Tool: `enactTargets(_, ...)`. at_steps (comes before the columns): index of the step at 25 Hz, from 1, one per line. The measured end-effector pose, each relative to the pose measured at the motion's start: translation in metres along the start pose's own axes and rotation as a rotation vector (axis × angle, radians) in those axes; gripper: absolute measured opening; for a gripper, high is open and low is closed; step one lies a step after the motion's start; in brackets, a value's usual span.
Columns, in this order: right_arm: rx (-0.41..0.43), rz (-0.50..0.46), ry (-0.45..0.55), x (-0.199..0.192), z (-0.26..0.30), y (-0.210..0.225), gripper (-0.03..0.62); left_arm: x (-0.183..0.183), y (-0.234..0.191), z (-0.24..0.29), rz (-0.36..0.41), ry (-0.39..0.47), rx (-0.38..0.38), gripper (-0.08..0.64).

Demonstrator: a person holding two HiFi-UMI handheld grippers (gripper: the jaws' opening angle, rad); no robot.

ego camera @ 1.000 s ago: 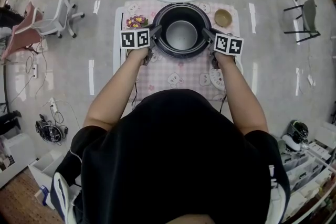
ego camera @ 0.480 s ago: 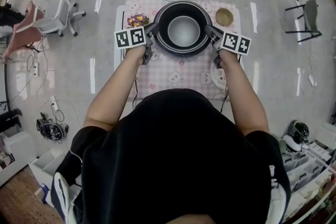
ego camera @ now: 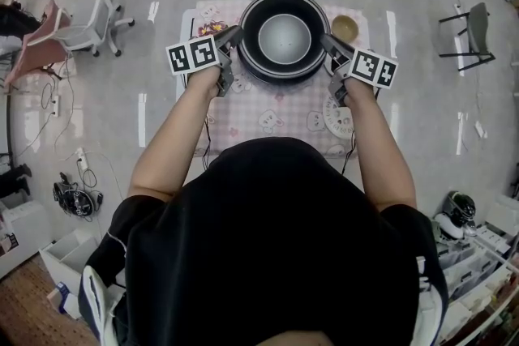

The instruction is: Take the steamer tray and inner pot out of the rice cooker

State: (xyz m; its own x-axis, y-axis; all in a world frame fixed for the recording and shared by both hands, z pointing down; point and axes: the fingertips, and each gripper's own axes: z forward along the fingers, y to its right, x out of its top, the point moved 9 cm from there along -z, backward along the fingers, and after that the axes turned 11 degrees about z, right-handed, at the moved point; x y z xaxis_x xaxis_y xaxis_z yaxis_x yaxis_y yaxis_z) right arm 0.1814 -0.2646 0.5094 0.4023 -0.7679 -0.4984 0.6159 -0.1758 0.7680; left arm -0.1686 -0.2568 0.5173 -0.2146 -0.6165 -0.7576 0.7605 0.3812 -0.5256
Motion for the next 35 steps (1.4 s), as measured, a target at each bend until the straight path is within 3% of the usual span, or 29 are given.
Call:
enactTargets(16,0.122,-0.080,0.024,0.016,-0.023,-0.050,0.044,0.029,0.035,-0.052,0.035,0.131,0.014,0.041)
enactTargets(29,0.280,-0.139,-0.122,-0.021,0.035,-0.105,0.048,0.010,0.008,-0.152,-0.021,0.254,0.173,0.041)
enactTargets(35,0.324,-0.156,-0.210,-0.058,0.065,-0.138,0.048,-0.009,-0.011,-0.211,-0.067,0.290,0.246,0.041)
